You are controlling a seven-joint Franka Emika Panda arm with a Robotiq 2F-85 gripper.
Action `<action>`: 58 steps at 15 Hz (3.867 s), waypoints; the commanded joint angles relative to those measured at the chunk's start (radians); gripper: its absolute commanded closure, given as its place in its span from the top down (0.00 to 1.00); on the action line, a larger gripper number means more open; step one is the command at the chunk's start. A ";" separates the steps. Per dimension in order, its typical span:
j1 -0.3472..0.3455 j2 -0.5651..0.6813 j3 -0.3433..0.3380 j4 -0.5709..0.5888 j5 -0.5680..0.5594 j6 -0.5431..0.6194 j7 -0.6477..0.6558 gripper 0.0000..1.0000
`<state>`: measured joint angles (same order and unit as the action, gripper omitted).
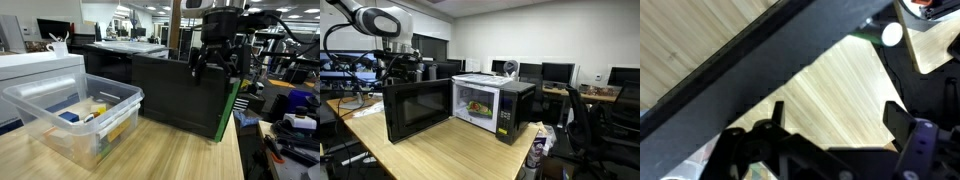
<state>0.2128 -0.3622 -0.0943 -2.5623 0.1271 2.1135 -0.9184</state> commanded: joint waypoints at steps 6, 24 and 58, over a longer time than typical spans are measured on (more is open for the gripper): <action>-0.112 0.053 0.001 0.032 -0.023 0.096 0.060 1.00; -0.266 0.222 -0.111 0.197 0.121 0.088 0.197 1.00; -0.467 0.542 -0.099 0.559 0.346 0.201 0.434 1.00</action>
<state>-0.2344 0.1593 -0.2151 -2.0152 0.4665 2.3028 -0.5175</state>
